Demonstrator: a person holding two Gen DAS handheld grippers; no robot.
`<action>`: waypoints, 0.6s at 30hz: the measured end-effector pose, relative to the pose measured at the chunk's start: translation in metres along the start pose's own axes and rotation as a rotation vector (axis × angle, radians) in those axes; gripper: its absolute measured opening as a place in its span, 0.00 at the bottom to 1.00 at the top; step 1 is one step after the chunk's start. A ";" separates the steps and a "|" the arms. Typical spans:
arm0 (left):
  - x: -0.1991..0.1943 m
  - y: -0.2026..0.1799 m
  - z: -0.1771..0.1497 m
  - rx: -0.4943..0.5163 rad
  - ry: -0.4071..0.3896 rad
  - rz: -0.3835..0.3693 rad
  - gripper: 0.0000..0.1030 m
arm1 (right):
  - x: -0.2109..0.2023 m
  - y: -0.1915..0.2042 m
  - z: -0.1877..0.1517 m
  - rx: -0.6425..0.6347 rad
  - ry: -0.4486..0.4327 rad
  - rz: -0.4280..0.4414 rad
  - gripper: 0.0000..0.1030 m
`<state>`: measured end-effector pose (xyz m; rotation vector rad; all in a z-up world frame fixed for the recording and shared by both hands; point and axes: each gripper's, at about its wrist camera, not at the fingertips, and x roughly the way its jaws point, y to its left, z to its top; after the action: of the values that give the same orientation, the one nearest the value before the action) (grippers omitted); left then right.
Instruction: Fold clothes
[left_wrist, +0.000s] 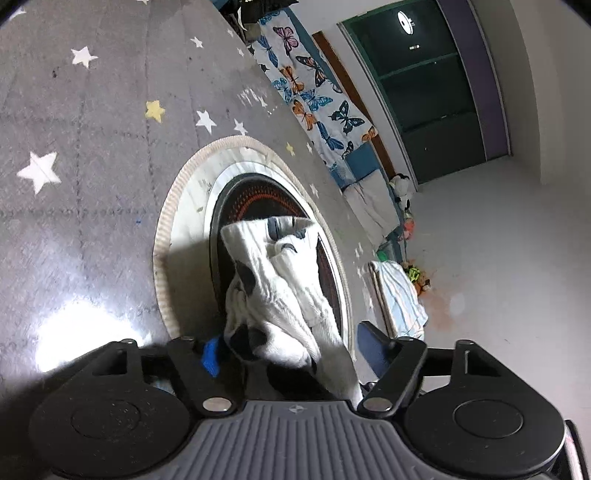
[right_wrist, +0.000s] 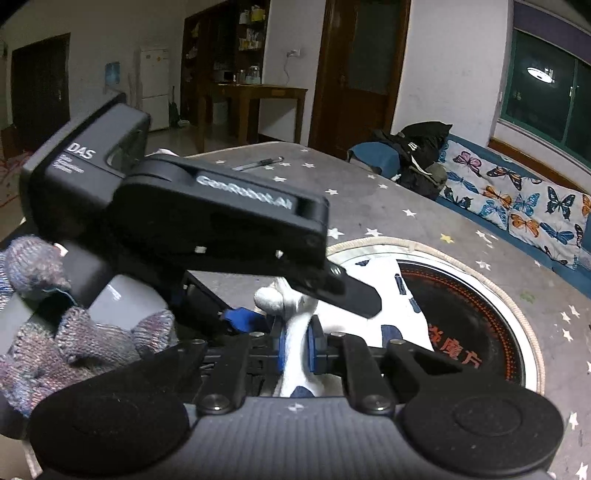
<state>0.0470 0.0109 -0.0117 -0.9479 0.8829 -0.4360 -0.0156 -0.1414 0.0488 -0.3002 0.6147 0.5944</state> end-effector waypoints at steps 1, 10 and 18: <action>0.000 0.001 -0.001 0.000 0.005 0.003 0.56 | -0.001 0.000 -0.001 -0.001 0.000 0.004 0.10; -0.002 0.008 -0.004 0.031 0.014 0.018 0.33 | -0.017 -0.002 -0.016 0.016 0.001 0.036 0.21; -0.008 0.012 -0.007 0.051 0.001 0.048 0.33 | -0.060 -0.044 -0.045 0.213 -0.014 0.053 0.30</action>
<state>0.0362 0.0191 -0.0198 -0.8776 0.8898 -0.4161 -0.0490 -0.2211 0.0547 -0.0802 0.6678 0.5760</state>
